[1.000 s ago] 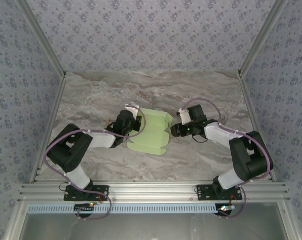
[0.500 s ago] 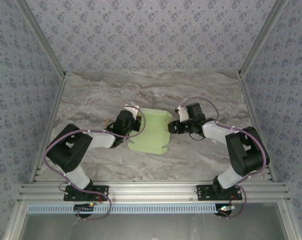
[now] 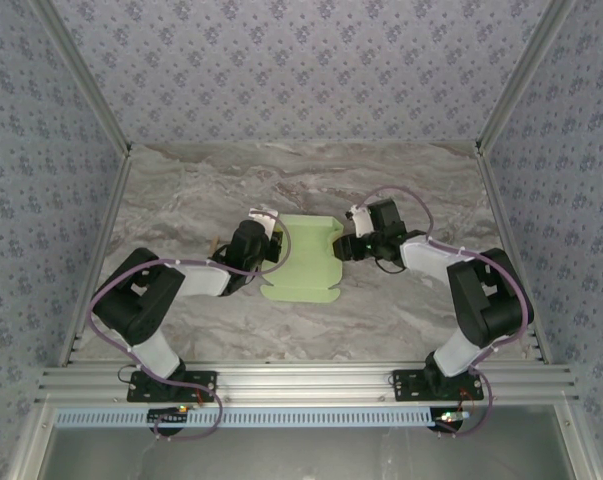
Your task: Fold the paper box
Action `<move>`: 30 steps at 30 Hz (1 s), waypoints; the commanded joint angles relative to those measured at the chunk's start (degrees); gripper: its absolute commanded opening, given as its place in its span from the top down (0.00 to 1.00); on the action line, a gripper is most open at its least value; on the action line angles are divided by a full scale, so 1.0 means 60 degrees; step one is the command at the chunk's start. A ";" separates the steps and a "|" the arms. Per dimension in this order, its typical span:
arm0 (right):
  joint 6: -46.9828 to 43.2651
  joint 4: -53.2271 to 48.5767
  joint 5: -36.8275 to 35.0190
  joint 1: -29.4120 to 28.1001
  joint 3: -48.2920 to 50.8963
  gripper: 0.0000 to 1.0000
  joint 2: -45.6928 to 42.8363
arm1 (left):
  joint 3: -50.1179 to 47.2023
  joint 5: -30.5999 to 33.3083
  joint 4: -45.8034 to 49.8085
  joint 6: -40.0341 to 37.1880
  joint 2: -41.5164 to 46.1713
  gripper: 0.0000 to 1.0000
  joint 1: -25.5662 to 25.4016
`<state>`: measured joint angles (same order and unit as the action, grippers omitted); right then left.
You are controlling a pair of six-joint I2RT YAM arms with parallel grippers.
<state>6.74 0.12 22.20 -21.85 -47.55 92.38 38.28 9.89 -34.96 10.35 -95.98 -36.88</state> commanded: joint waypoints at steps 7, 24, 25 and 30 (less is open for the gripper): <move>-0.1381 0.0369 -0.0171 -0.0276 -0.0491 0.51 -0.0110 | 0.0064 -0.0242 -0.0197 -0.0070 0.0199 0.85 -0.0079; -0.2383 0.1343 -0.1468 -0.1044 -0.0376 0.58 -0.0098 | 0.0109 -0.0370 -0.0150 -0.0053 0.0192 0.85 -0.0082; -0.2474 0.1416 -0.1557 -0.1107 -0.0340 0.58 -0.0106 | 0.0109 -0.0364 -0.0150 -0.0045 0.0192 0.85 -0.0080; -0.2538 0.1754 -0.2054 -0.1207 -0.0252 0.62 -0.0126 | 0.0118 -0.0395 -0.0149 -0.0040 0.0162 0.85 -0.0095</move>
<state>-7.01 5.87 12.12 -28.32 -48.66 92.38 38.28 9.91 -35.40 10.55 -95.98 -36.86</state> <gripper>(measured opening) 0.384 0.153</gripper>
